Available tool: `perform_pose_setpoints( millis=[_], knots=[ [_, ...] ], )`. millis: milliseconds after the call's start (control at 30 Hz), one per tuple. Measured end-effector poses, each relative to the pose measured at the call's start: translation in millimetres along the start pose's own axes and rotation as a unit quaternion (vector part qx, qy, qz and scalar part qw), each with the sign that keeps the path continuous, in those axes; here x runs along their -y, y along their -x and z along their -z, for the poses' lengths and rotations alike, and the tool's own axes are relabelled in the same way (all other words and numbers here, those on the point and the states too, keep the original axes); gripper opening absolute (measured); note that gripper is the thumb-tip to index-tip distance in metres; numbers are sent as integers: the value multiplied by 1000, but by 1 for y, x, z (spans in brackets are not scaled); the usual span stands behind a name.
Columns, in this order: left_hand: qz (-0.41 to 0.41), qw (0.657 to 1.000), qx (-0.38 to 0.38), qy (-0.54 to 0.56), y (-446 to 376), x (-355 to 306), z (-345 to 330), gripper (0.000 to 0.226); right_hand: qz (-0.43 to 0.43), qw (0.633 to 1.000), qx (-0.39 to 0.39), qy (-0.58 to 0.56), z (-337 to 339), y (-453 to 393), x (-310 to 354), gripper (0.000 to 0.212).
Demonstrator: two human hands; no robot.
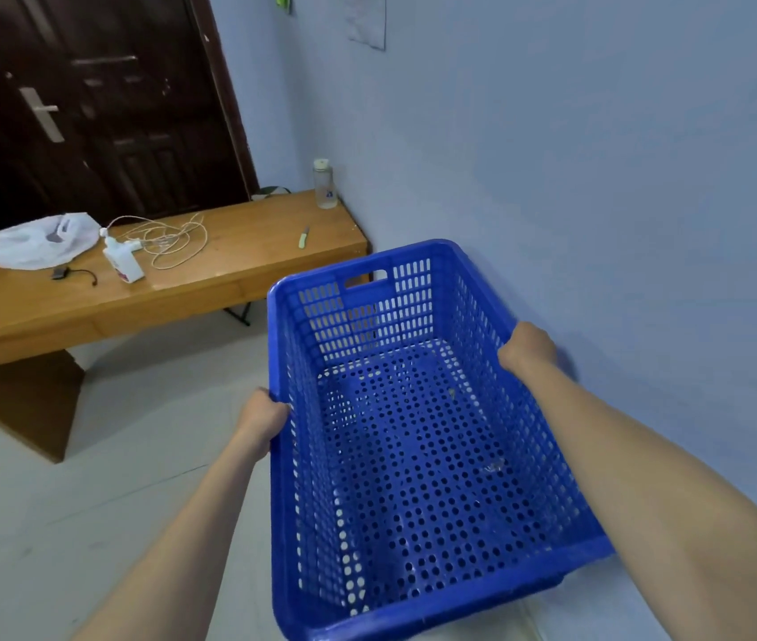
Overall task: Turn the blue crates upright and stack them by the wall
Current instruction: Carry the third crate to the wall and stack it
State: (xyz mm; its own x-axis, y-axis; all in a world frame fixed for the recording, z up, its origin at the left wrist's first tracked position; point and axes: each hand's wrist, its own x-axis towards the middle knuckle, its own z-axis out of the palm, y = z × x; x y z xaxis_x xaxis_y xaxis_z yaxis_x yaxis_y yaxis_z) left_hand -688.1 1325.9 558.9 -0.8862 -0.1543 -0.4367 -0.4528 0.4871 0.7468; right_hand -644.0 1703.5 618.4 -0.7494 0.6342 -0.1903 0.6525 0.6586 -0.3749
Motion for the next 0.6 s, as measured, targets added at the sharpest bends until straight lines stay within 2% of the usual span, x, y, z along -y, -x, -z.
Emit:
perform_pose_setpoints(
  millis=[200,333,533,600],
  knots=[
    [30,999,-27,-9,-5,7,-30,14,-14,999,2,38,-16,-41,12,14],
    [54,998,-21,4,-12,18,-45,19,-28,999,8,45,-39,-55,16,24],
    [85,996,11,17,-29,40,-65,13,-31,998,50,25,-64,-70,3,13],
    [70,997,20,2,-26,34,-73,14,-34,997,74,12,-69,-71,-6,13]
  ],
)
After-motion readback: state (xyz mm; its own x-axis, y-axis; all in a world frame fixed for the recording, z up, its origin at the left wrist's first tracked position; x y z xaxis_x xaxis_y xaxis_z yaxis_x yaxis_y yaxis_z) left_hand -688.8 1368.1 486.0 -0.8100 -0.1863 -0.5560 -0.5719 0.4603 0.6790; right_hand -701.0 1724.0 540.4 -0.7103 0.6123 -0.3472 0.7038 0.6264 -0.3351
